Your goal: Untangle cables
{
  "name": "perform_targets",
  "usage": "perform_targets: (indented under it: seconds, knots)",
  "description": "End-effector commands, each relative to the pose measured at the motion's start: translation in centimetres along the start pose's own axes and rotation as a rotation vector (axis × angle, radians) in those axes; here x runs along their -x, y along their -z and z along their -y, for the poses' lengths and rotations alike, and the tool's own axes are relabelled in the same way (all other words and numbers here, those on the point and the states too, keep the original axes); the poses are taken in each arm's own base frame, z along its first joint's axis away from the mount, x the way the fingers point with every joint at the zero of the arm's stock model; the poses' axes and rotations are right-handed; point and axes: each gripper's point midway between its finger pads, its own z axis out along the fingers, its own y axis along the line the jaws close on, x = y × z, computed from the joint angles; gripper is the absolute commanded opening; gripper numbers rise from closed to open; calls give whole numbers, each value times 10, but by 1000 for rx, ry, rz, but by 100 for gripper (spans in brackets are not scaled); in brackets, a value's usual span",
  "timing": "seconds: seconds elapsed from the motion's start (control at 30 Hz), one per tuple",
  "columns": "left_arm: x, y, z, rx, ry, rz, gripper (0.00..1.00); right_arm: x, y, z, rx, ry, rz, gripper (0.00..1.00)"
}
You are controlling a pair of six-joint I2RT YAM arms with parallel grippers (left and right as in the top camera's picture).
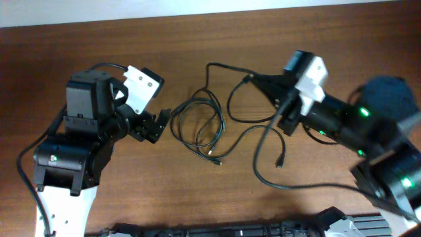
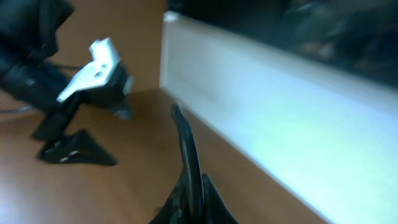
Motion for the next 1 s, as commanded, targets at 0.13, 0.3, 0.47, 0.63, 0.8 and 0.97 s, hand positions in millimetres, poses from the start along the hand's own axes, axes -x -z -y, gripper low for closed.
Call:
perform_targets:
  seconds: [0.13,0.3,0.47,0.63,0.8,0.97]
  knots:
    - [2,2,0,-7,-11,12,99,14,41,60,-422,169,-21,4]
    - [2,2,0,-7,-11,12,99,26,53,81,-562,172,7,4]
    - [2,2,0,-7,-11,12,99,56,44,68,-475,198,146,4]
    - [2,2,0,-7,-11,12,99,70,17,68,-397,175,233,4]
    - [2,2,0,-7,-11,12,99,60,-3,77,-396,116,218,4]
    - [2,2,0,-7,-11,12,99,28,37,156,-929,33,76,4]
